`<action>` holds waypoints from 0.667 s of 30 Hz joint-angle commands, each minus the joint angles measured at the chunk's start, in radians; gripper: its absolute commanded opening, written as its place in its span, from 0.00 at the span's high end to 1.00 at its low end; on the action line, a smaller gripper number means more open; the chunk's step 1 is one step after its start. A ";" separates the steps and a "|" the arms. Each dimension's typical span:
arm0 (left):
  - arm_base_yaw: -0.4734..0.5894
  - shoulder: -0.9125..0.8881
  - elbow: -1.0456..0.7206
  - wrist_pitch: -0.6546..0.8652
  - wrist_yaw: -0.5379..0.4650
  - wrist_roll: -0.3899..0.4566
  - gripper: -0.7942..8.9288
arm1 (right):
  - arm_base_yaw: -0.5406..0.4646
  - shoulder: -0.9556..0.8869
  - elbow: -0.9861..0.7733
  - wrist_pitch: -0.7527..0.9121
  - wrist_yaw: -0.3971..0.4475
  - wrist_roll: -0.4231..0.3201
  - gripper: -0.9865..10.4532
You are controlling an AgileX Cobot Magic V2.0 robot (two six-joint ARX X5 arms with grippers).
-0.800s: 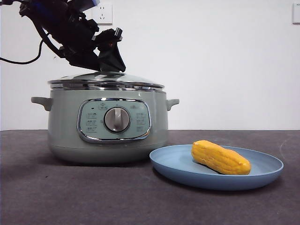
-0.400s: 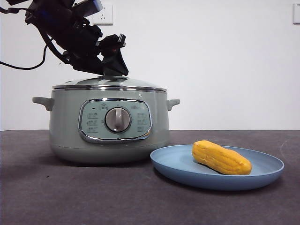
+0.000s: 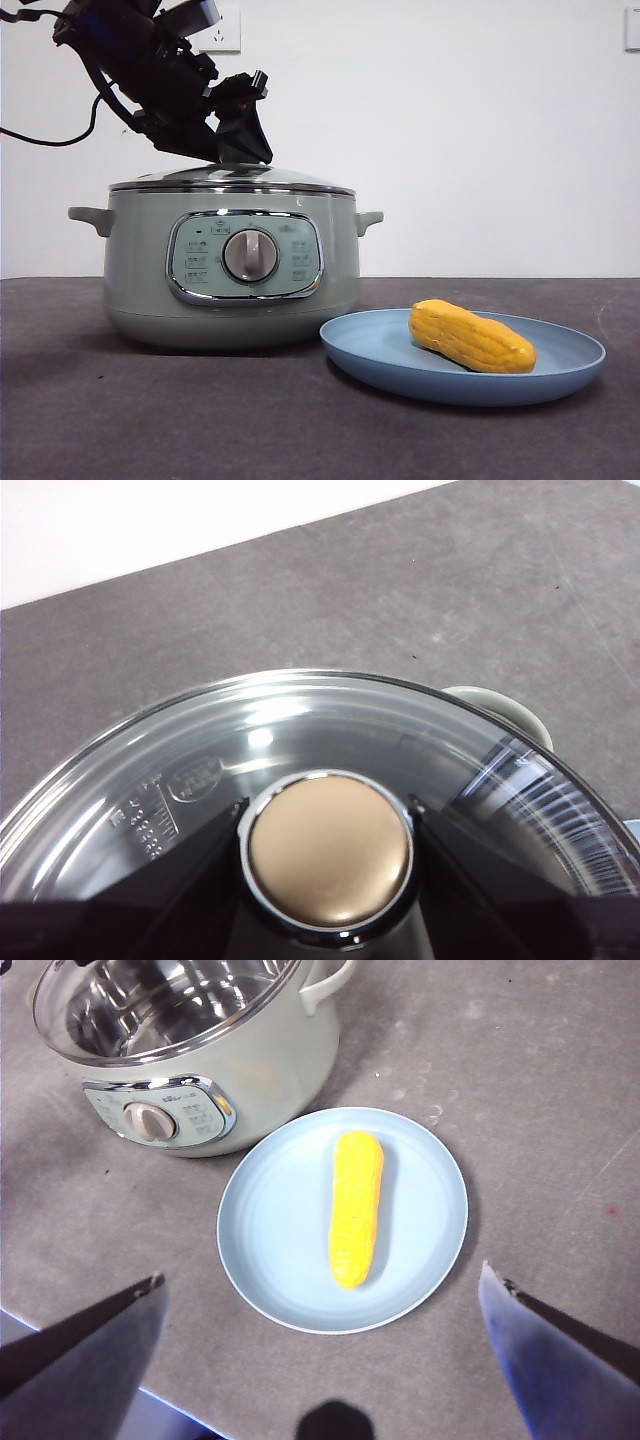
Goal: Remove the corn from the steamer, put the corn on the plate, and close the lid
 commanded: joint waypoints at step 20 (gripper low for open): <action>-0.004 0.002 -0.019 -0.054 0.007 0.019 0.40 | 0.002 -0.003 -0.005 -0.006 0.000 0.006 0.39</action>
